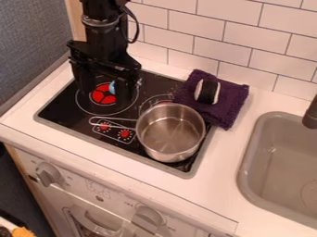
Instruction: Moved blue spoon to the bottom left corner of the burners
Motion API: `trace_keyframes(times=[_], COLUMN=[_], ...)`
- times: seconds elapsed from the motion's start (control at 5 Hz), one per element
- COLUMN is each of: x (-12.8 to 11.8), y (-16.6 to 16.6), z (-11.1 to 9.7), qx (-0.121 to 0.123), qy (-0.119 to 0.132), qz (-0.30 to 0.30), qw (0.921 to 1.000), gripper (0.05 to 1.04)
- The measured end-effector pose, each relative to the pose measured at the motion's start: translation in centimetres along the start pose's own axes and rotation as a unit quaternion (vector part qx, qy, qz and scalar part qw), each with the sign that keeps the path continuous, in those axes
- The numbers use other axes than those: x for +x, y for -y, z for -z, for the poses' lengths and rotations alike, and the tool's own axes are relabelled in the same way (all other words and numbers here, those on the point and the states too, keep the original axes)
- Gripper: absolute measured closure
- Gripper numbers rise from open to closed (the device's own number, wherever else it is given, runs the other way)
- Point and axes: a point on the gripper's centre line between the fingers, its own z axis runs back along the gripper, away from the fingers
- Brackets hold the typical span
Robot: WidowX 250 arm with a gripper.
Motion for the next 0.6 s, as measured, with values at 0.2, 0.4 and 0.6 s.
trace_keyframes(times=[0.2, 0.4, 0.6], x=[-0.2, 0.1, 1.6], y=[0.1, -2.3, -6.2], z=[0.8, 1.6, 2.9], qx=[-0.004, -0.011, -0.012], qy=[-0.014, -0.025, -0.032], qz=[0.000, -0.045, -0.114], qw=[0.9999, 0.9986, 0.9929], gripper=[0.082, 0.082, 0.082])
